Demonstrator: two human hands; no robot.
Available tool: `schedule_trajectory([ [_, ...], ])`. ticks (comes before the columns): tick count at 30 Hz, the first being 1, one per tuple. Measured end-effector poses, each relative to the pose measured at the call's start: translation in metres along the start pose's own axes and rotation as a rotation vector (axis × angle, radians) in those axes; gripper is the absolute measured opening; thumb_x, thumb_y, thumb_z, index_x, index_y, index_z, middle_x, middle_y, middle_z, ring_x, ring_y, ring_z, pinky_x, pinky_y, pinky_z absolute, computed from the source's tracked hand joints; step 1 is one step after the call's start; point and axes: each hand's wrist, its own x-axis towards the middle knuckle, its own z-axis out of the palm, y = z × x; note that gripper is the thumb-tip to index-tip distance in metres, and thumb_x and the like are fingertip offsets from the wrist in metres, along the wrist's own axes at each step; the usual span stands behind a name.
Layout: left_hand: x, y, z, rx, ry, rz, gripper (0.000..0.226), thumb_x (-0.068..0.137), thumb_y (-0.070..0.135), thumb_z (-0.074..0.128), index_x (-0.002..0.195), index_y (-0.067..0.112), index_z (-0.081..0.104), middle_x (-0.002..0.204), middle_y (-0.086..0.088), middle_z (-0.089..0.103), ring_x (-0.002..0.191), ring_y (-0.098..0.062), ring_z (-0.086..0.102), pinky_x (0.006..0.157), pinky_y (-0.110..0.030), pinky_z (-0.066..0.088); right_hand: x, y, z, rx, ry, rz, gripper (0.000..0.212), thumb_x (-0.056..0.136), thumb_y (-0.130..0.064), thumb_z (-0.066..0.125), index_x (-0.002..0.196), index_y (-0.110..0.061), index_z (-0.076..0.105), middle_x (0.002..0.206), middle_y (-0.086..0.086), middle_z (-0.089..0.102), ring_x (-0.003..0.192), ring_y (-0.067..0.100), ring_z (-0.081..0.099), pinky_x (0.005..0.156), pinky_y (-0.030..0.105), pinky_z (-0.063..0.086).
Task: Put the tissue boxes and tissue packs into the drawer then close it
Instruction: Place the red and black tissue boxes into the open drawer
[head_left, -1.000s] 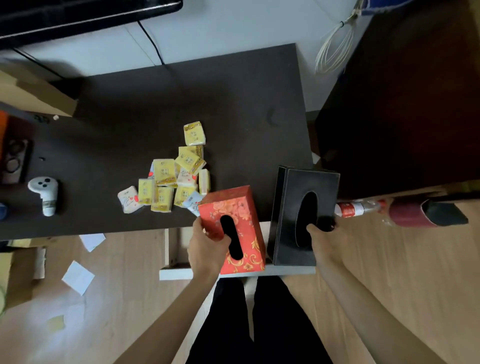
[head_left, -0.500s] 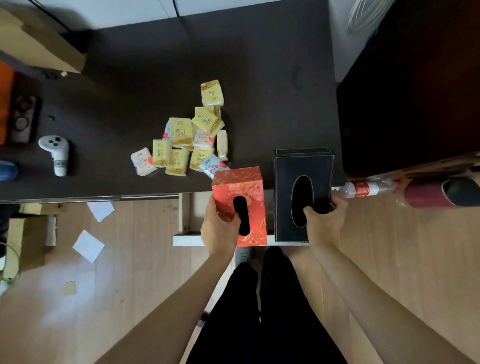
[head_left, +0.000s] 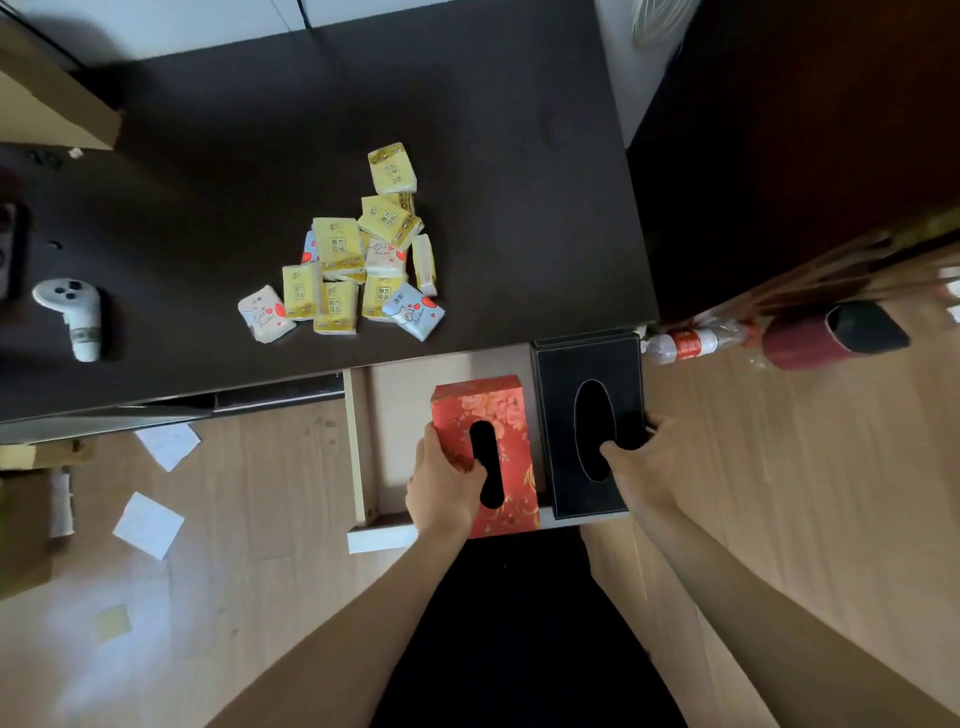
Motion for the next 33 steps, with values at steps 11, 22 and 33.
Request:
schedule_trajectory([
  [11,0.034,-0.040,0.018,0.090,-0.097,-0.054,0.054,0.073,0.036,0.069,0.123,0.029,0.050,0.109,0.007,0.066,0.096,-0.023,0.066,0.081,-0.049,0.059,0.002,0.031,0.044,-0.431,-0.171,-0.036,0.057,0.065,-0.041,0.081,0.106,-0.029,0.043,0.091,-0.010,0.062,0.076,0.009,0.063,0.056,0.026,0.048],
  [22,0.060,-0.053,0.028,0.100,-0.153,-0.070,0.057,0.079,0.047,0.069,0.128,0.026,0.049,0.113,0.004,0.067,0.099,-0.026,0.067,0.083,-0.049,0.058,0.019,0.020,0.060,-0.743,-0.261,-0.261,0.074,0.076,-0.038,0.085,0.132,-0.015,0.043,0.125,0.005,0.058,0.111,0.026,0.063,0.081,0.037,0.055],
  [33,0.082,-0.055,0.031,0.086,-0.179,-0.104,0.048,0.081,0.043,0.071,0.120,0.022,0.053,0.102,0.003,0.068,0.086,-0.024,0.066,0.074,-0.038,0.056,0.057,-0.022,0.076,-1.119,-0.342,-0.684,0.107,0.076,-0.031,0.085,0.159,-0.008,0.022,0.162,0.013,0.031,0.151,0.033,0.027,0.121,0.044,0.029],
])
